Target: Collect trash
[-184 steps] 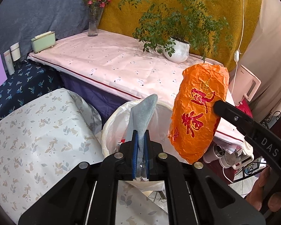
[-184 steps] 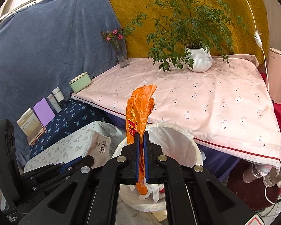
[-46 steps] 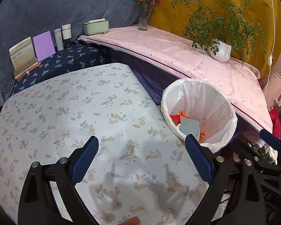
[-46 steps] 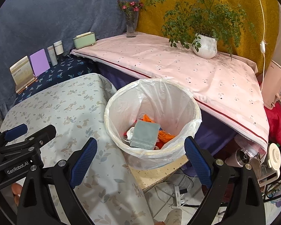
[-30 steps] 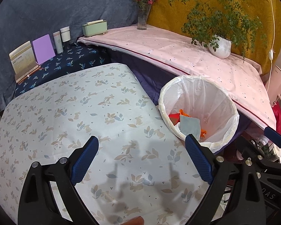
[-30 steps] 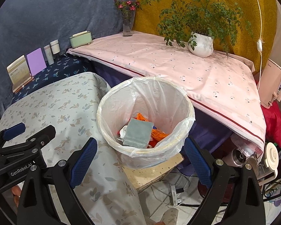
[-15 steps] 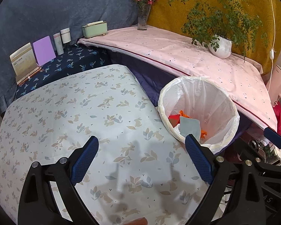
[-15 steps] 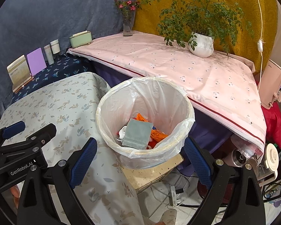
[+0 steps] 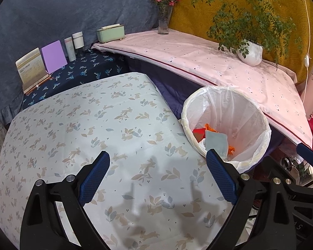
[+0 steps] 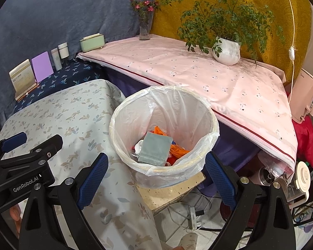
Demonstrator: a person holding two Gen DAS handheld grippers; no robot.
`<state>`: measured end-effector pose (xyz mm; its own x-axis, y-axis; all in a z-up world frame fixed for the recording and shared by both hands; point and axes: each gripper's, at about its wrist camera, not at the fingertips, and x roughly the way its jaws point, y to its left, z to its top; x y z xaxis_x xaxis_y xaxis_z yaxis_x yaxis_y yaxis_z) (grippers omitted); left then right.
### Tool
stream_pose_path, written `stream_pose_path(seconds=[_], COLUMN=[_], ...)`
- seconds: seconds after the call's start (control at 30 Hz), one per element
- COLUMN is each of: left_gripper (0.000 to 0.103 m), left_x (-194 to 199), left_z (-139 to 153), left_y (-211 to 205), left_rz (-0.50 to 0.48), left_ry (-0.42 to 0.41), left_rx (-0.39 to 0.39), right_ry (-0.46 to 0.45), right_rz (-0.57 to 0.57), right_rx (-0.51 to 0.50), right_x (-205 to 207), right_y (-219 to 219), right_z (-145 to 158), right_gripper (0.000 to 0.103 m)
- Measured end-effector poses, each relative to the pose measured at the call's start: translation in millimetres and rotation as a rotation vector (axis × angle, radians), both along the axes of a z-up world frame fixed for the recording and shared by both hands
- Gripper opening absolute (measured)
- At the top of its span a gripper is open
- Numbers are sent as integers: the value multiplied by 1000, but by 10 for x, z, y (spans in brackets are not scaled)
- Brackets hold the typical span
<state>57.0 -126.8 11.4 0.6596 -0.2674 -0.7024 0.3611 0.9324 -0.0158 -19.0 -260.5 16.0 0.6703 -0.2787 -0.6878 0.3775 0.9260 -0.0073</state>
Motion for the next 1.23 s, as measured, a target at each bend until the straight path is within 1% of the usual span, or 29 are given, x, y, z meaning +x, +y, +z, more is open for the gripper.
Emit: stream_pose_path(seconds=[0.33, 1.03, 1.23], left_gripper=[89, 89, 89], left_x=[6, -7, 0], left_z=[-1, -6, 10], left_y=[35, 30, 52], left_rz=[23, 17, 13], left_ry=[14, 16, 14], left_rx=[-5, 13, -2], right_ry=[3, -1, -2], right_rz=[6, 10, 10], right_rx=[-6, -5, -4], right_x=[-12, -16, -19], right_y=[17, 33, 35], right_z=[-9, -5, -6], right_gripper=[90, 90, 90])
